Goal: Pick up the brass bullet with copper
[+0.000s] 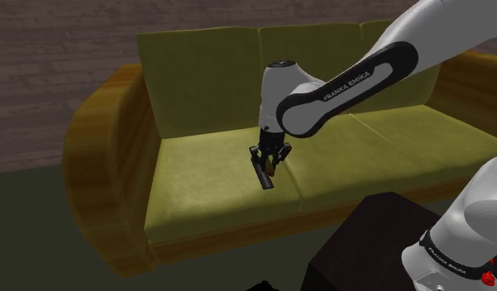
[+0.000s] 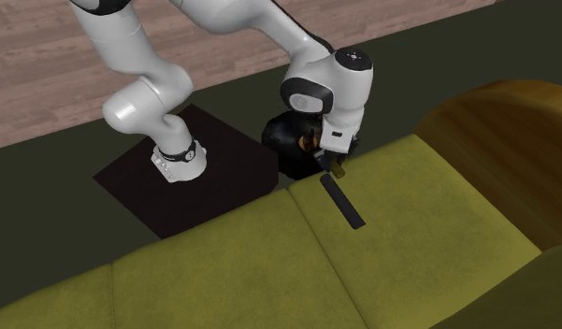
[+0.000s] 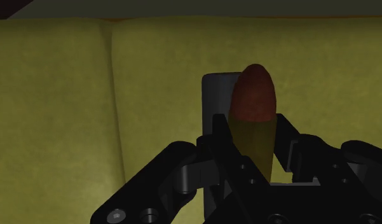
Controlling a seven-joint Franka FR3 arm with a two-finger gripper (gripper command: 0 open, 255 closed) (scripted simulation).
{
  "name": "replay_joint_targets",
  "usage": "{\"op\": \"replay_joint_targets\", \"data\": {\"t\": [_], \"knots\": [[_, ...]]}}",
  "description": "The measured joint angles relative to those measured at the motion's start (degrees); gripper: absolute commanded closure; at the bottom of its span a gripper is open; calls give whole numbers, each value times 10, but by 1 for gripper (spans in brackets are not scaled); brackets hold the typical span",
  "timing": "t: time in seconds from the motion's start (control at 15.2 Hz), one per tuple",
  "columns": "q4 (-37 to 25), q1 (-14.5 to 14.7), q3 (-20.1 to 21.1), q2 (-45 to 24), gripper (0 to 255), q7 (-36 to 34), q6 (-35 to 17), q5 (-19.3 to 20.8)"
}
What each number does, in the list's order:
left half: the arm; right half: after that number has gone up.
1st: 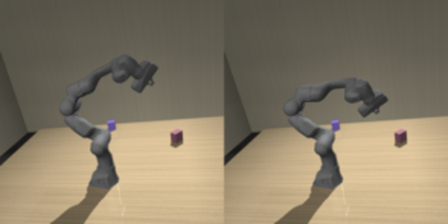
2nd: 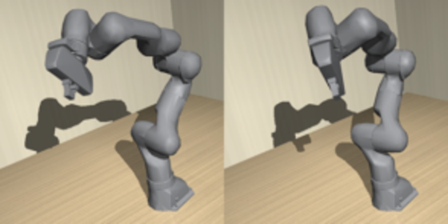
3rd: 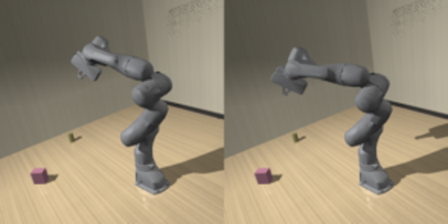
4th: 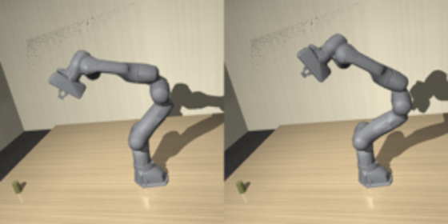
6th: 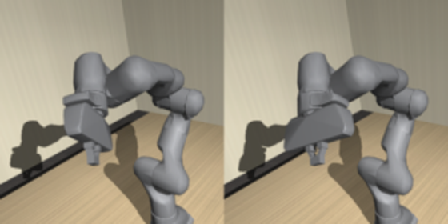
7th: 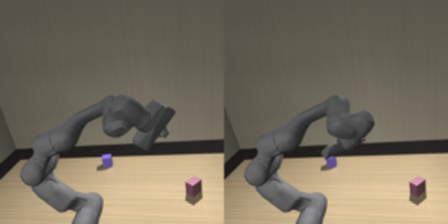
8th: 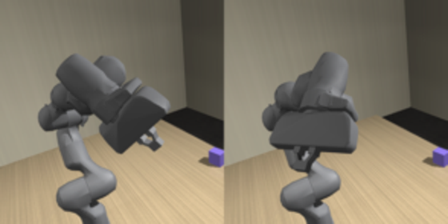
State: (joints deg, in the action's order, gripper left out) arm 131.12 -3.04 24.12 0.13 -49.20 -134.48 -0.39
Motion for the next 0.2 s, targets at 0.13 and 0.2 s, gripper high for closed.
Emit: {"op": "replay_joint_targets", "data": {"t": [0.13,0.2], "knots": [[-4,0,0,11,255,4,14,-6],[-7,0,0,13,255,5,18,-7]]}}
